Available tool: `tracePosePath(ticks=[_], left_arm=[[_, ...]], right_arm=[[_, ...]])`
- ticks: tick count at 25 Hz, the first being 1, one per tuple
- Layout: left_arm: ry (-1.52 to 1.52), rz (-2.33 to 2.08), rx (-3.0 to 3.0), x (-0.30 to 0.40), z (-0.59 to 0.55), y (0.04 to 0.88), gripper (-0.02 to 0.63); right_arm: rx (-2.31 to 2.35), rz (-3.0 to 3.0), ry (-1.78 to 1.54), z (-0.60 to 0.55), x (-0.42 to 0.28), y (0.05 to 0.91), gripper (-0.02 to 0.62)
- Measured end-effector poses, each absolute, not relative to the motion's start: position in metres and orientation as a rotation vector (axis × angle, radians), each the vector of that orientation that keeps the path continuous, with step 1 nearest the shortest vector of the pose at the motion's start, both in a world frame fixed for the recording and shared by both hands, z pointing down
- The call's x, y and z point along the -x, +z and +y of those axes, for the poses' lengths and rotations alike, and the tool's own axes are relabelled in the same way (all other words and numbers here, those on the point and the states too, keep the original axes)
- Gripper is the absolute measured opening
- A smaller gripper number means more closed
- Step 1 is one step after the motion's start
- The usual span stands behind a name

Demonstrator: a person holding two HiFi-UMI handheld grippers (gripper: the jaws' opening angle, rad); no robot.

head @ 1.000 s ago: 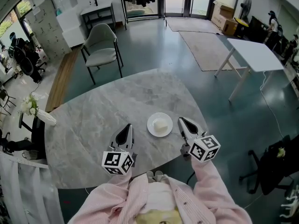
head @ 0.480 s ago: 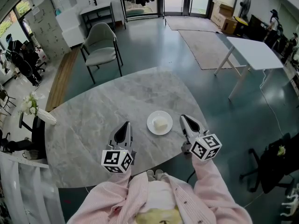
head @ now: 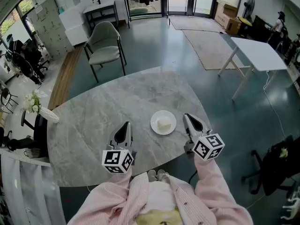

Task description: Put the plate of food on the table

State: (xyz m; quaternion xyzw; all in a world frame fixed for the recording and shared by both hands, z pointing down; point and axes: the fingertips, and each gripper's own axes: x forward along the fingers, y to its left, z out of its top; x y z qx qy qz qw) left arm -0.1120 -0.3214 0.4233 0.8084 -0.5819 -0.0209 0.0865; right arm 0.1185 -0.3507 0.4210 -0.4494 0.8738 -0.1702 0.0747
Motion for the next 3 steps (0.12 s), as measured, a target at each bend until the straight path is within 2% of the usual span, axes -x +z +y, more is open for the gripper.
tracePosePath(ticks=[3], left_arm=[[-0.063,-1.743,-2.396,0.1161,-0.3203,0.4239,-0.009]], right_arm=[[1.347,2.623,-0.508,-0.3509,-0.1166,0.4206,0.005]])
